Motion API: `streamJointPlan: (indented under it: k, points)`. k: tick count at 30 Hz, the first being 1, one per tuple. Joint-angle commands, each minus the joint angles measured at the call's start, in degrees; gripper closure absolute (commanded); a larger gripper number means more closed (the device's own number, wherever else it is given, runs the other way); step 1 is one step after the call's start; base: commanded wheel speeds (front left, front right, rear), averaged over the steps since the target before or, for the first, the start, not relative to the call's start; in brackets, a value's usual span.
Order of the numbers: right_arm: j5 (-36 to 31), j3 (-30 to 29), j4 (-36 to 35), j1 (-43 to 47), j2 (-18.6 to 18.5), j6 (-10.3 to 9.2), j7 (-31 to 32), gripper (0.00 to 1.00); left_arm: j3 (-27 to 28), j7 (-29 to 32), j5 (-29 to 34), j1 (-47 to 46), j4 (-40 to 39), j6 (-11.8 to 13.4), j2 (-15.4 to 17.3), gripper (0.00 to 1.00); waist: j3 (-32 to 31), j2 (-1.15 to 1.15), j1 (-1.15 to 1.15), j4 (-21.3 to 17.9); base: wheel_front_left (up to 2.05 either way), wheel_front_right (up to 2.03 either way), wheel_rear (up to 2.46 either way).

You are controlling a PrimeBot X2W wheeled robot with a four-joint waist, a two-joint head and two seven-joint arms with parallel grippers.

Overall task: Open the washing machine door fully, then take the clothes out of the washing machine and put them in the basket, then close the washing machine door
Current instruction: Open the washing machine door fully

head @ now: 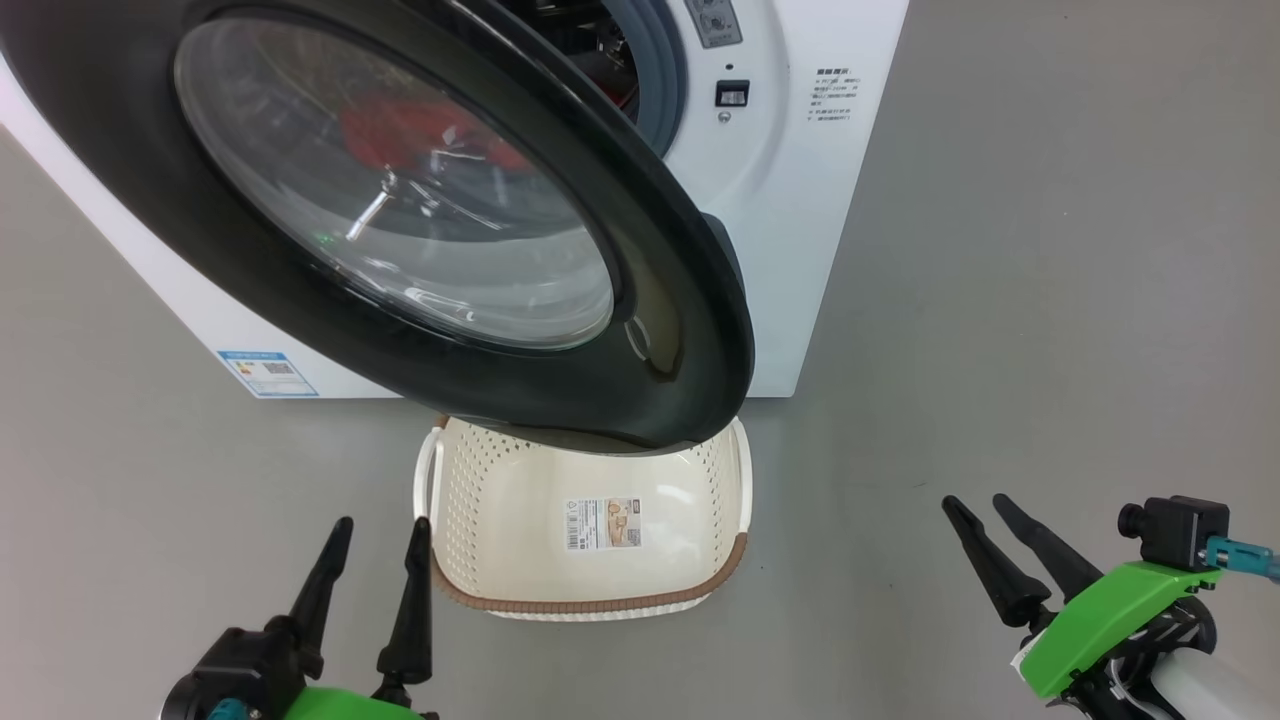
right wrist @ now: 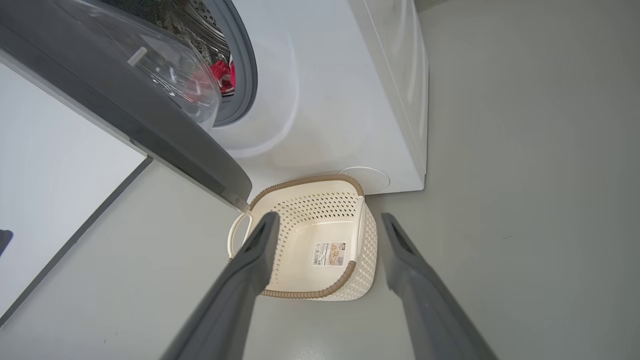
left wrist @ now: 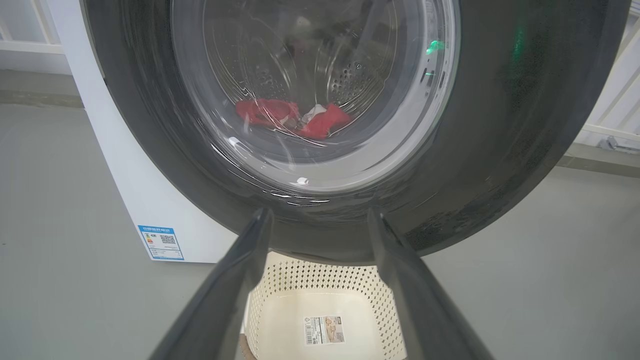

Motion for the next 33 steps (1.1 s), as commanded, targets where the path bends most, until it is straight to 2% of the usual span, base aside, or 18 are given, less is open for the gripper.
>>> streamJointPlan:
  k: [1,4,6,15,16,18,26,29,33]
  points:
    - [-0.8,0.8,-0.6,0.5,-1.4,0.43,-1.2,0.00,2.1,-0.7,0.5,0.2,-1.1,-0.4,0.6,0.00,0.0,0.00,0.00,-0.1,0.00,0.00,0.00]
    - [-4.1,0.9,0.3,0.4,-1.7,0.43,-2.2,0.00,2.2,-0.7,0.6,0.2,-1.2,-0.5,0.6,0.00,0.1,0.00,0.00,-0.2,0.00,0.00,0.00]
    - [-7.2,-1.0,0.2,0.3,-1.3,0.43,-2.3,0.00,2.2,-0.7,0.7,0.1,-1.2,-0.6,0.6,0.00,0.3,0.00,0.00,-0.3,0.00,0.00,0.00]
    - [-24.2,-16.9,-4.5,5.7,5.0,0.43,-2.3,0.00,2.2,-0.7,0.8,-0.1,-1.2,-0.8,0.6,0.00,0.8,0.00,0.00,-0.3,0.00,0.00,0.00]
    - [-24.2,-16.9,-4.5,5.7,5.0,0.43,-2.3,0.00,2.2,-0.7,0.8,-0.1,-1.2,-0.8,0.6,0.00,0.8,0.00,0.00,-0.3,0.00,0.00,0.00]
    - [-28.2,-20.6,-5.9,6.9,6.6,0.43,-2.3,0.00,2.1,-0.7,0.8,-0.2,-1.2,-0.8,0.6,0.00,0.9,0.00,0.00,-0.2,0.00,0.00,0.00]
    - [-42.4,-35.0,-14.4,11.3,14.0,0.43,-2.3,0.00,1.9,-0.7,0.8,-0.4,-1.3,-0.7,0.6,0.00,1.2,0.00,0.00,0.2,0.00,0.00,0.00]
    - [-45.4,-38.3,-16.8,13.0,16.4,0.43,-2.3,0.00,1.7,-0.7,0.7,-0.5,-1.4,-0.7,0.6,0.00,1.4,0.00,0.00,0.4,0.00,0.00,0.00]
    - [-46.8,-39.4,-17.8,14.6,17.6,0.43,-2.3,0.00,1.6,-0.7,0.6,-0.7,-1.4,-0.6,0.6,0.00,1.5,0.00,0.00,0.5,0.00,0.00,0.00]
